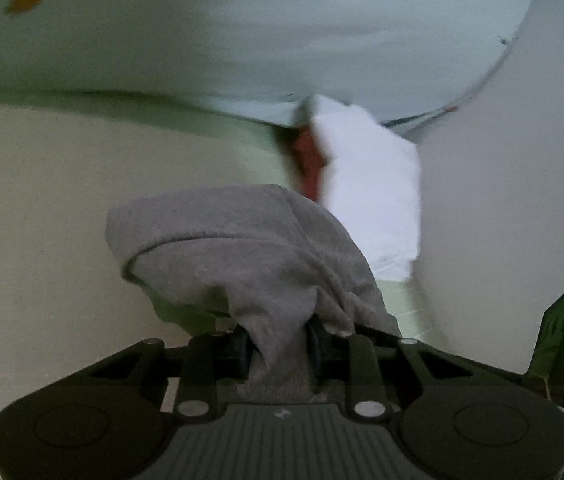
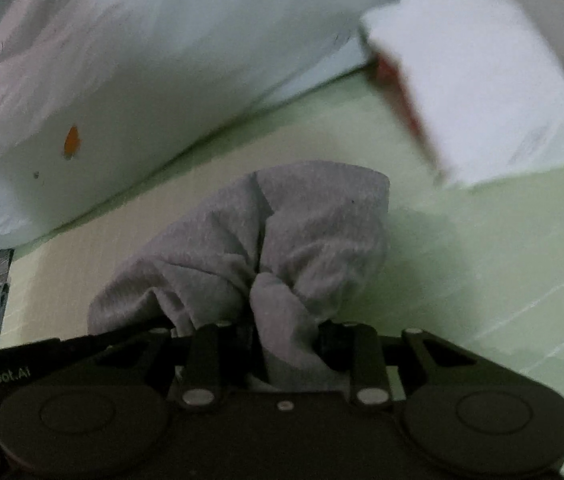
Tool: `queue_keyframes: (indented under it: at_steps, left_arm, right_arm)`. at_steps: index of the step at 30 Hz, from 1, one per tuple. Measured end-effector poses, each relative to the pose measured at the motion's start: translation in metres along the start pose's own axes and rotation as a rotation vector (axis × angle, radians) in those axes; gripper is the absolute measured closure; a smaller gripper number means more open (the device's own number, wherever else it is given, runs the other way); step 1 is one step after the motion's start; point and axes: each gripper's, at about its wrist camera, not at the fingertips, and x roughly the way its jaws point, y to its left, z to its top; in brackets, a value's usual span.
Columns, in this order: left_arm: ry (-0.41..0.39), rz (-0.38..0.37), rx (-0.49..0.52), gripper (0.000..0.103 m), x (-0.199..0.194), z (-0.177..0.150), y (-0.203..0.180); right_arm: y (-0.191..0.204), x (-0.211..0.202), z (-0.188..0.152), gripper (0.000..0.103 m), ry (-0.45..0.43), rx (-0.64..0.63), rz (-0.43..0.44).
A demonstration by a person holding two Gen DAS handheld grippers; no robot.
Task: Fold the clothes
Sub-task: 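Carry the sweatpants with both grippers onto the white towel stack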
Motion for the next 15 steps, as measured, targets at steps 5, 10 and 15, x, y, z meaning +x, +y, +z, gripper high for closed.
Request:
queue_keyframes:
  at_steps: [5,10,15]
  left_arm:
    - [-0.037,-0.072,0.056,0.074,0.053,0.034,-0.064]
    - [-0.102,-0.143,0.126,0.074,0.108,0.088,-0.127]
    - [-0.197,-0.190,0.211,0.073,0.152,0.152,-0.178]
  right_arm:
    - [-0.055,-0.020,0.052,0.075,-0.104,-0.077,-0.051]
    - [-0.105,-0.029,0.123,0.075,-0.234,-0.169,-0.118]
    - [-0.137,-0.023,0.207,0.075,-0.360,-0.248,-0.188]
